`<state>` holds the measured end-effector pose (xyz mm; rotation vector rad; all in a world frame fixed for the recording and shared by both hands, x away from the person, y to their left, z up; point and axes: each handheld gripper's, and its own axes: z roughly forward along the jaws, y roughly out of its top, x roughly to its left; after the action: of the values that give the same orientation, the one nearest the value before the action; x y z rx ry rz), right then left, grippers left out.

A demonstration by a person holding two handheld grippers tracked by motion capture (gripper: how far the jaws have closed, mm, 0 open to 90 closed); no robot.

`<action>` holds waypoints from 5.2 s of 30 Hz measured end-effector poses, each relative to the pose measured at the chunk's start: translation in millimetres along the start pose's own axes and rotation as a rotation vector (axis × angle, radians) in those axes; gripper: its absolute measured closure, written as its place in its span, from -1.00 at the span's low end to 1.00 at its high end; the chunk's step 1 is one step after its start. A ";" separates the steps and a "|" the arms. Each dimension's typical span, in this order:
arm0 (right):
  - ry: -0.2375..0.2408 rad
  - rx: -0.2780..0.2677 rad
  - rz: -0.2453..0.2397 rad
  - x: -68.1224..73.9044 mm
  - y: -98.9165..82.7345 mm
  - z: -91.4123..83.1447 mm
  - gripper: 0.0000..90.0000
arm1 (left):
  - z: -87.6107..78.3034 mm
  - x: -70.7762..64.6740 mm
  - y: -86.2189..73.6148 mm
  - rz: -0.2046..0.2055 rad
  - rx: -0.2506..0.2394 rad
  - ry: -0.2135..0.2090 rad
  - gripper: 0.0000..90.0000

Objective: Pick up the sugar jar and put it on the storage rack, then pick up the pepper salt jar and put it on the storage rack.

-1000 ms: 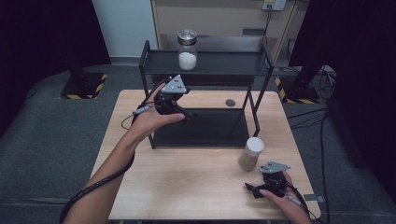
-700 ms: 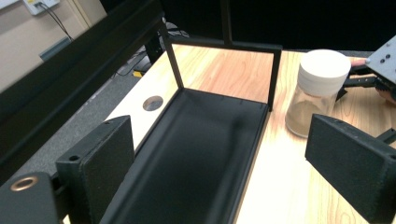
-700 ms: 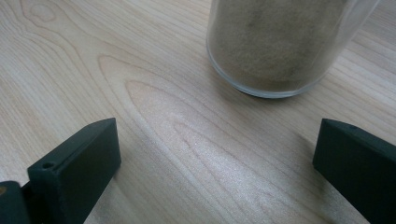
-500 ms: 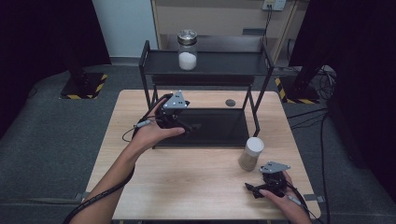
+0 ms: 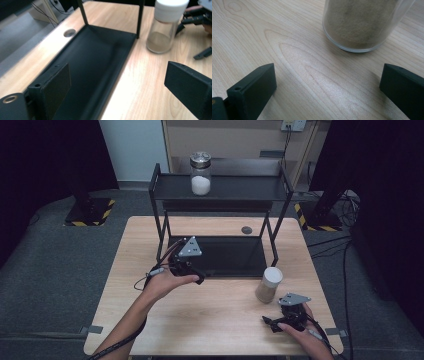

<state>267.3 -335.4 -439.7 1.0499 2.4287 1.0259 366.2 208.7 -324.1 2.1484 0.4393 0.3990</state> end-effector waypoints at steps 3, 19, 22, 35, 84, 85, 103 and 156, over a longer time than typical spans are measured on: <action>0.000 0.000 -0.001 0.0 -0.1 0.0 -0.97 | 3.8 -4.9 -7.7 -0.009 0.008 -0.008 -0.88; 0.000 -0.001 -0.001 0.0 -0.1 0.0 -0.97 | 8.8 -27.9 -42.7 -0.033 0.018 -0.041 -0.88; 0.000 -0.001 -0.001 -0.1 -0.1 0.0 -0.97 | 9.1 -31.8 -49.0 -0.034 0.020 -0.050 -0.88; -0.002 -0.001 0.001 0.5 -0.2 -0.1 -0.97 | -1.7 -53.2 -82.6 -0.061 0.050 -0.029 -0.89; -0.004 0.000 0.004 1.1 -0.3 -0.2 -0.97 | -41.7 -67.4 -161.3 -0.471 0.207 0.387 -0.95; -0.004 -0.001 0.003 1.0 -0.3 -0.2 -0.97 | -42.3 -66.3 -161.9 -0.475 0.206 0.382 -0.98; 0.002 -0.008 0.015 -2.2 -2.2 -2.2 -0.92 | -41.6 -67.4 -161.3 -0.480 0.207 0.388 -0.98; -0.005 -0.118 0.003 -22.4 36.7 -33.6 -0.86 | -41.4 -67.8 -161.2 -0.480 0.207 0.390 -0.99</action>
<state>284.0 -350.8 -390.1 1.0156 2.3317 1.1512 261.6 296.1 -441.4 2.0673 1.2334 0.5113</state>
